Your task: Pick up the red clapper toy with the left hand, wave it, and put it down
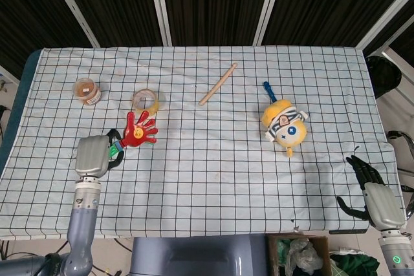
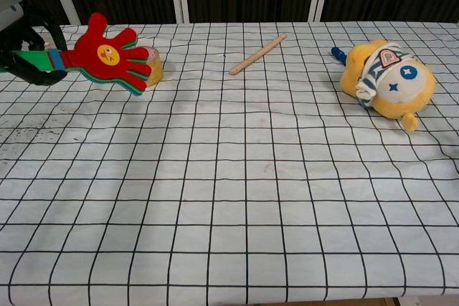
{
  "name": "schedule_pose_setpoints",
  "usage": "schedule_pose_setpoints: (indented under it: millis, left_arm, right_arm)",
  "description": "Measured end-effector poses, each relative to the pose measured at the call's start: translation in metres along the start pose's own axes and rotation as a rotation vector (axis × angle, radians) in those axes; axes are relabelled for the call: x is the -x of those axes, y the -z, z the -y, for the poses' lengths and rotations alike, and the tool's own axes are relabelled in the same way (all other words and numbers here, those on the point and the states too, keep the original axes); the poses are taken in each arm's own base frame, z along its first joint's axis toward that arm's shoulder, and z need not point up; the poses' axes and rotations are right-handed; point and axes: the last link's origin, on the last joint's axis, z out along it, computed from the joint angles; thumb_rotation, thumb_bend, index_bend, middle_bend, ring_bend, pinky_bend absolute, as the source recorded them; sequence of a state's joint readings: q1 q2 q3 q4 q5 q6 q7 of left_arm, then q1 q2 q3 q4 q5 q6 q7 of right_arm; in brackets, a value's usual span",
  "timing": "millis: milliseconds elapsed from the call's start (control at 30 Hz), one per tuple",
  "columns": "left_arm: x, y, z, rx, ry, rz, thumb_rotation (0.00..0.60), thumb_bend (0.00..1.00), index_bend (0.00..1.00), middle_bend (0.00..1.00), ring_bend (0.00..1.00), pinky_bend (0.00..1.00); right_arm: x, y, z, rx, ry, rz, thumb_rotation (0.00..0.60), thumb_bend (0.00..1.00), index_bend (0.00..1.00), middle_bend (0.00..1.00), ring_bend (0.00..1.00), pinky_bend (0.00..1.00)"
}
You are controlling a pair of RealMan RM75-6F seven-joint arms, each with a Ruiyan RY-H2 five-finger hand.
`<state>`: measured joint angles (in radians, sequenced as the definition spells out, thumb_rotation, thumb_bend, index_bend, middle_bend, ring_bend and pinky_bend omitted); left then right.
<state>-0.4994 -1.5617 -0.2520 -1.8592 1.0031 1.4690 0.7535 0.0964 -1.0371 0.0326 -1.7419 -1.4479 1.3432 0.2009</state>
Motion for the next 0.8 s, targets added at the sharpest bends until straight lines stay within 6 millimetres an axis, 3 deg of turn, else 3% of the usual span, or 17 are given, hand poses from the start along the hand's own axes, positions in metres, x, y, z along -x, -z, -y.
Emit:
schedule_pose_setpoints:
  millis: [233, 433, 600, 800]
  left_arm:
    - [-0.017, 0.001, -0.015, 0.192, 0.395, -0.146, 0.6, 0.65, 0.64, 0.85, 0.79, 0.97]
    - [-0.029, 0.007, -0.018, 0.502, 0.743, -0.294, 0.6, 0.64, 0.64, 0.85, 0.8, 0.97]
    - [-0.025, 0.013, -0.013, 0.678, 0.789, -0.353, 0.6, 0.63, 0.64, 0.85, 0.79, 0.97]
    - [-0.018, 0.007, -0.007, 0.567, 0.694, -0.359, 0.6, 0.63, 0.65, 0.85, 0.79, 0.97]
  right_arm:
    - [0.0, 0.0, 0.0, 0.0, 0.002, 0.001, 0.6, 0.29, 0.0, 0.0, 0.0, 0.06]
    - [0.0, 0.0, 0.0, 0.0, 0.004, 0.001, 0.6, 0.29, 0.0, 0.0, 0.0, 0.06]
    - [0.001, 0.0, 0.0, 0.001, 0.003, 0.001, 0.6, 0.29, 0.0, 0.0, 0.0, 0.06]
    - [0.001, 0.0, 0.0, 0.001, 0.002, 0.003, 0.6, 0.29, 0.0, 0.0, 0.0, 0.06]
